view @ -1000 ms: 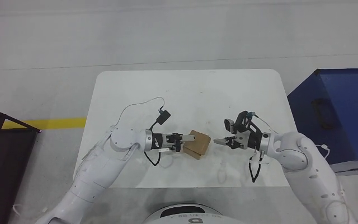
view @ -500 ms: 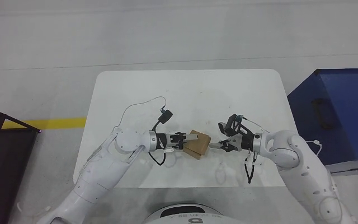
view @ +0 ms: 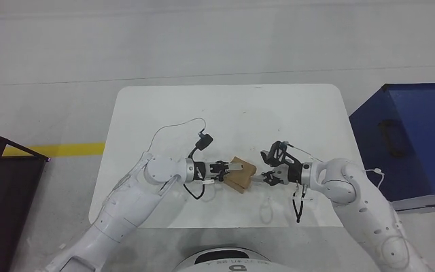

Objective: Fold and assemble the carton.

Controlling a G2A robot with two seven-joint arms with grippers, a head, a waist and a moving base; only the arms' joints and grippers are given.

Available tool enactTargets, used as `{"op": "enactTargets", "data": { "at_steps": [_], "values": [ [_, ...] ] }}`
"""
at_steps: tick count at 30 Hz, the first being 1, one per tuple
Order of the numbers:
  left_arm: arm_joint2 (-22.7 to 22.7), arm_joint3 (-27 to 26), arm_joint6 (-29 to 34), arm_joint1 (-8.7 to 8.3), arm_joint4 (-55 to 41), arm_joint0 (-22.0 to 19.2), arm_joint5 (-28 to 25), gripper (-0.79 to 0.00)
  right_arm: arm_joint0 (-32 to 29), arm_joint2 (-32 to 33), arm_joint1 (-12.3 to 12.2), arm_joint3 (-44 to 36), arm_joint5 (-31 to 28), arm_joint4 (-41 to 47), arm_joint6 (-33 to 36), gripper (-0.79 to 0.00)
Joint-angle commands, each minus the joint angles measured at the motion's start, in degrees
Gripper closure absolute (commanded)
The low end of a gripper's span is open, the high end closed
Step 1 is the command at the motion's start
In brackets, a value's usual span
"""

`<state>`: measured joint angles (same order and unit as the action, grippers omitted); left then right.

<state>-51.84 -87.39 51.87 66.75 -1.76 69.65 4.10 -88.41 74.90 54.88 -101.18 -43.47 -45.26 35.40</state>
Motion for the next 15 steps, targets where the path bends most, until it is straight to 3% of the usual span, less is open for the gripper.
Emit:
{"op": "enactTargets", "data": {
  "at_steps": [1,9,15],
  "values": [
    [0.5,0.2,0.2,0.09,0.2,-0.3,0.2,-0.770,0.5,-0.5,0.0,0.2,-0.1,0.1,-0.2,-0.640],
    [-0.7,0.1,-1.4,0.02,-1.7,-0.1,-1.4,-0.751,0.2,1.6,-0.3,1.0,1.4,-0.2,-3.0,-0.640],
    [-0.9,0.0,-3.2,0.05,-2.2,0.5,-3.2,-0.785,-1.9,4.2,-0.8,0.8,1.3,-0.9,-5.5,-0.653]
  ]
}}
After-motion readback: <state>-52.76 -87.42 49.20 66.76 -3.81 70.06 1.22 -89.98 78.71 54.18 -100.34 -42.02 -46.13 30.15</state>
